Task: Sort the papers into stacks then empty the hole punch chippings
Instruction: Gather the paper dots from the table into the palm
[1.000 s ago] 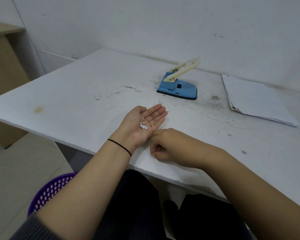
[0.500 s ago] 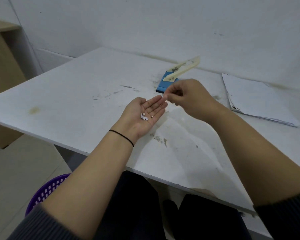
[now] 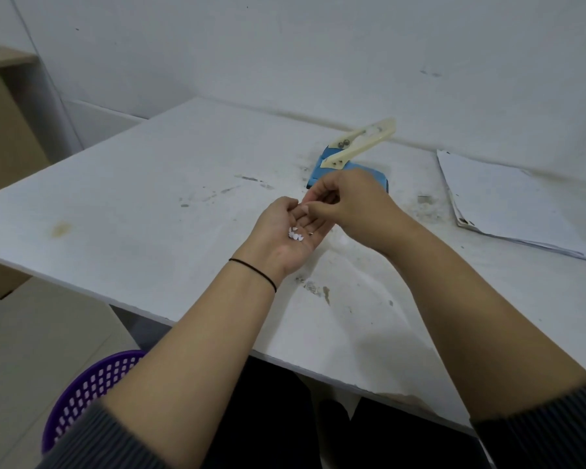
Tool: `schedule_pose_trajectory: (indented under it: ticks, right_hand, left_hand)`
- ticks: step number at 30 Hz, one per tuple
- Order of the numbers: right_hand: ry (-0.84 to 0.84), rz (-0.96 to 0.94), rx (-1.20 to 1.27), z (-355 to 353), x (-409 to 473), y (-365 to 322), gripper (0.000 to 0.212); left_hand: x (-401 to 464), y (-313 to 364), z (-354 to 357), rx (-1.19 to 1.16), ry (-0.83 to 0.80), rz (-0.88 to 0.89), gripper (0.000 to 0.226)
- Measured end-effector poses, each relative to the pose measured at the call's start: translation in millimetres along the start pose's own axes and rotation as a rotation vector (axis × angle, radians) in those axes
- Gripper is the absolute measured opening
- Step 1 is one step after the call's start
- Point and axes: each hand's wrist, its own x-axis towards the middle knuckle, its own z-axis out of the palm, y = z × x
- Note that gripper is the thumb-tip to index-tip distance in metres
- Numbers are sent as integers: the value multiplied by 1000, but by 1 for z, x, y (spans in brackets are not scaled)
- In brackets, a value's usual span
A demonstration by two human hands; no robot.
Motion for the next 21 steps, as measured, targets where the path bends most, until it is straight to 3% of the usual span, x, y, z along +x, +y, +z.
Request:
schedule_pose_trajectory:
  ticks: [12,18,21]
  right_hand:
    - [-38,27,108,1,0,7,22]
    - [233,119,81,-1,-3,32,19]
    - [87,287,-73,4,-12,64,34]
  left_hand:
    - [3,1,0,-4,6,-7,38]
    - [2,9,-5,48,47,26,42]
    - [2,17,-9,27,61,57,42]
